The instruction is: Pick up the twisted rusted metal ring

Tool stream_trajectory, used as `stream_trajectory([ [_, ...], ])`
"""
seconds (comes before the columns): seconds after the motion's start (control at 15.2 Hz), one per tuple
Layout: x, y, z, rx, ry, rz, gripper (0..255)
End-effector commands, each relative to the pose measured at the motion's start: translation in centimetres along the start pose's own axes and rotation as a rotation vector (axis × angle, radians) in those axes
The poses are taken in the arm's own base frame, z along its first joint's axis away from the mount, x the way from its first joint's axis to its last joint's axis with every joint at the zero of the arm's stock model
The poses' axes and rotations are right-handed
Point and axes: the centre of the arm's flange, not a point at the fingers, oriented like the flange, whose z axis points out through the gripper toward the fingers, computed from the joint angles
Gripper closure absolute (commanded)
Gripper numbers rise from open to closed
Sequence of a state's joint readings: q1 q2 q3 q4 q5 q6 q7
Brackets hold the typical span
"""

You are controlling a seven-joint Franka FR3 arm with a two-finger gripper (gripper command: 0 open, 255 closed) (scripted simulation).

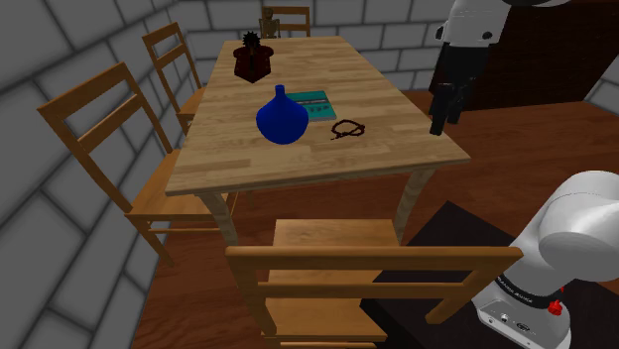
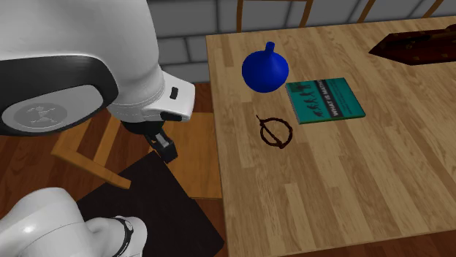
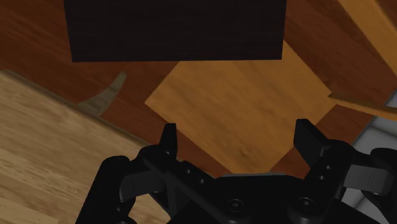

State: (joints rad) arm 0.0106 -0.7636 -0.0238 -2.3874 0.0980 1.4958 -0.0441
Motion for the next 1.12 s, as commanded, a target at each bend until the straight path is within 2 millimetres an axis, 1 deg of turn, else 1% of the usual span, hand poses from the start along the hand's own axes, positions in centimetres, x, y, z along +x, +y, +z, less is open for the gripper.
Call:
stream_trajectory([
  [0.0, 0.0, 0.0, 0.0, 0.0, 0.0, 0.0, 0],
  [0.53, 10.8, 0.6, 2.4, -0.045, -0.039, 0.066, 0],
  [1.06, 21.5, 2.1, 5.2, -0.09, -0.077, 0.132, 0],
])
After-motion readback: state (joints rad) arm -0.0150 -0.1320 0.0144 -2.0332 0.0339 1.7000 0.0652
